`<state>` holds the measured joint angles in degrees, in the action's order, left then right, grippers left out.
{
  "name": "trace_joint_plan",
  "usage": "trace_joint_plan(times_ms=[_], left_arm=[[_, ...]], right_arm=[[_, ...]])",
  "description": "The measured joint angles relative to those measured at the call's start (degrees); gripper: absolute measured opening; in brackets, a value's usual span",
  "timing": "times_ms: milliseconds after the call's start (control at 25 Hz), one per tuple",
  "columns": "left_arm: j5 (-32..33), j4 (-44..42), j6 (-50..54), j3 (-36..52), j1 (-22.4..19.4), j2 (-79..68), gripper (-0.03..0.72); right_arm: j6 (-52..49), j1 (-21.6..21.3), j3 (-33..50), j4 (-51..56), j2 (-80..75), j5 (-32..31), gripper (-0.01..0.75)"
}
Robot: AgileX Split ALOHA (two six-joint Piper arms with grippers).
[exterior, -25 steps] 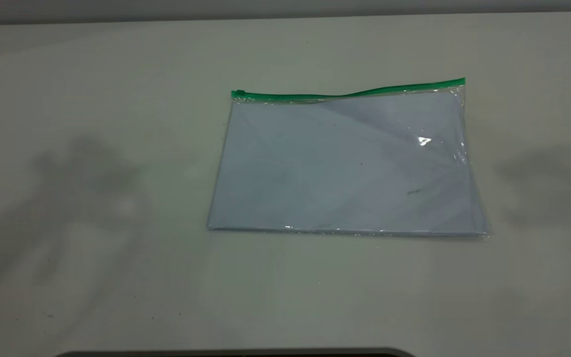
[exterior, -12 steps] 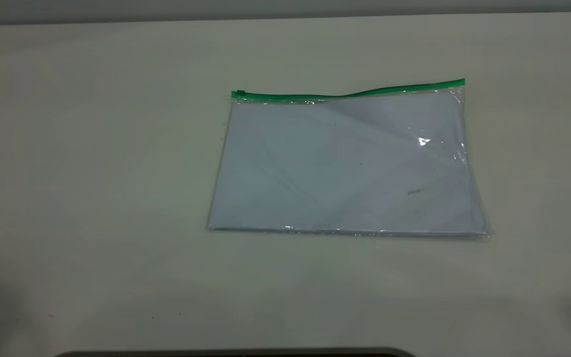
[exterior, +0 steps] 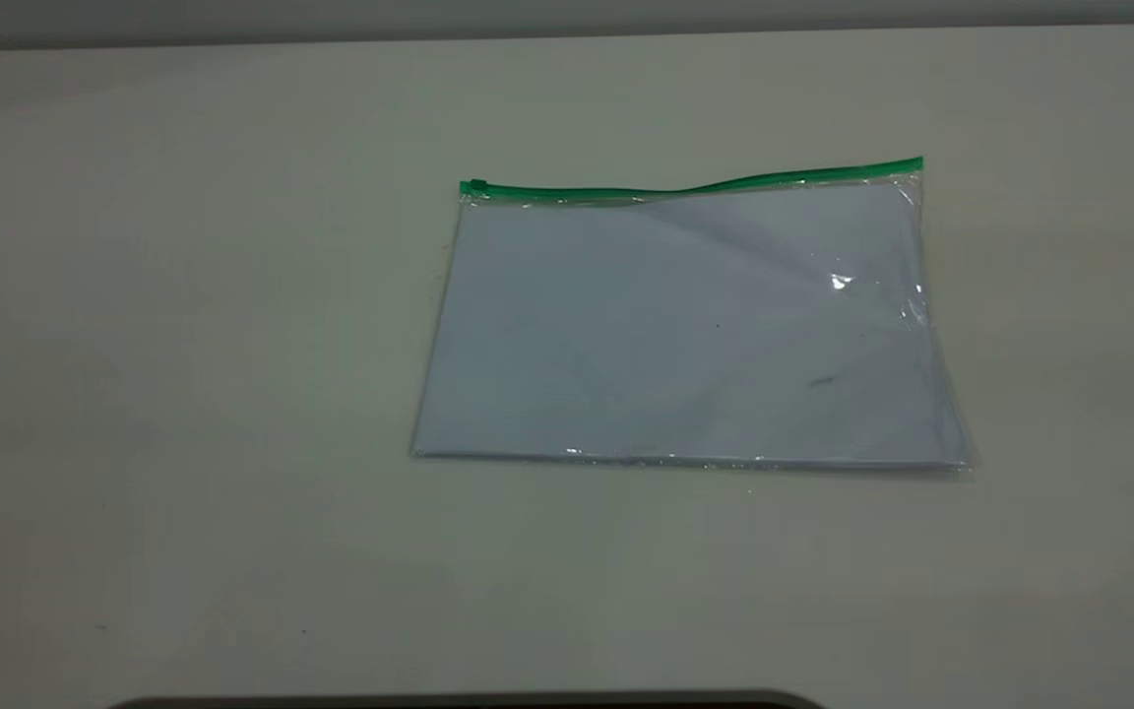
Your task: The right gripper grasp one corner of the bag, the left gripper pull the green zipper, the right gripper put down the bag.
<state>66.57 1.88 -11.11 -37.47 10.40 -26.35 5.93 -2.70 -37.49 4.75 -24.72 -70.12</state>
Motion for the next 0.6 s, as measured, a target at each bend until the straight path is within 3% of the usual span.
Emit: trace_joint_plan(times_ms=[280, 600], left_arm=[[-0.93, 0.00, 4.01, 8.38, 0.00, 5.02, 0.460], [-2.13, 0.17, 6.65, 9.57, 0.00, 8.62, 0.460]], right_arm=[[-1.02, 0.00, 9.20, -0.83, 8.53, 4.32, 0.487], [-1.64, 0.00, 9.92, -1.30, 9.49, 5.98, 0.487]])
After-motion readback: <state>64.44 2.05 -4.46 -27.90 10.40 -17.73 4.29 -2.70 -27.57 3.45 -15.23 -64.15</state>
